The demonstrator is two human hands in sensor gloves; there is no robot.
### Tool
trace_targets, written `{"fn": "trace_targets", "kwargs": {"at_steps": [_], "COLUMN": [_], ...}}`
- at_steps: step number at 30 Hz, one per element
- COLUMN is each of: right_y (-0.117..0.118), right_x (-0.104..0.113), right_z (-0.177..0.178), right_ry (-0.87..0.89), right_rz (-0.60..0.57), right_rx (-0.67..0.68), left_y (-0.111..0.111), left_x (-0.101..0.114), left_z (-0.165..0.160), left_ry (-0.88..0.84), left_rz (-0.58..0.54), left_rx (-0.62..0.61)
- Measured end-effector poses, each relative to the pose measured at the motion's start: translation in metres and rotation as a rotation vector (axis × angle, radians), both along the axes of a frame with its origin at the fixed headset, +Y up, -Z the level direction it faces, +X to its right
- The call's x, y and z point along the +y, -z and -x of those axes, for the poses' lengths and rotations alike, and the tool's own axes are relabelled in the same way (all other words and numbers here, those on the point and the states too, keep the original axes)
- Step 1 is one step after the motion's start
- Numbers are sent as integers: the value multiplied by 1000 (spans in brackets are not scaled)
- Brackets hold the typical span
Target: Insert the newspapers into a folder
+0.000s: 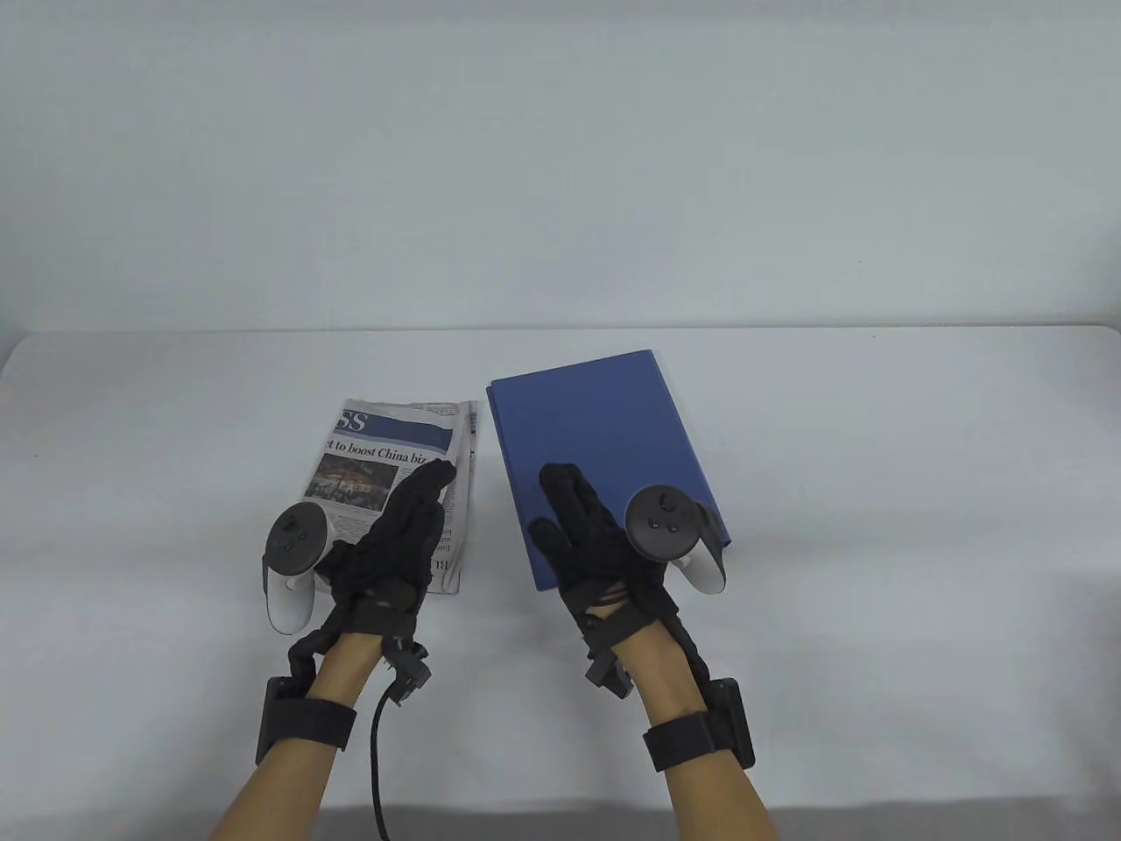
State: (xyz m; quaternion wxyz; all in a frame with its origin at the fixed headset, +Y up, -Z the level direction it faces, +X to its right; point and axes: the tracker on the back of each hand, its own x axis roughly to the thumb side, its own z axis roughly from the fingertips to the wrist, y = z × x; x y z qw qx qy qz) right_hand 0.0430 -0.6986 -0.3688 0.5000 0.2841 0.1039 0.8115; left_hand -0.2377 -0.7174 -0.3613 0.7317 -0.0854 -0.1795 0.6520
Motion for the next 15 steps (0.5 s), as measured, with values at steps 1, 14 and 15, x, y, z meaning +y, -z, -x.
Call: {"fn": "trace_targets", "kwargs": {"at_steps": [1, 14, 15], "right_y": [0, 6, 8], "right_x": [1, -3, -7], "right_z": [2, -5, -5], "right_ry": [1, -37, -48], "right_rz": [0, 17, 32], "right_rx": [6, -53, -70], "left_y": [0, 1, 1], "left_x": [0, -5, -6], "left_z": [0, 0, 0], "left_ry": [2, 33, 35], "left_rz": [0, 19, 24], "left_rx": [-1, -16, -13]}}
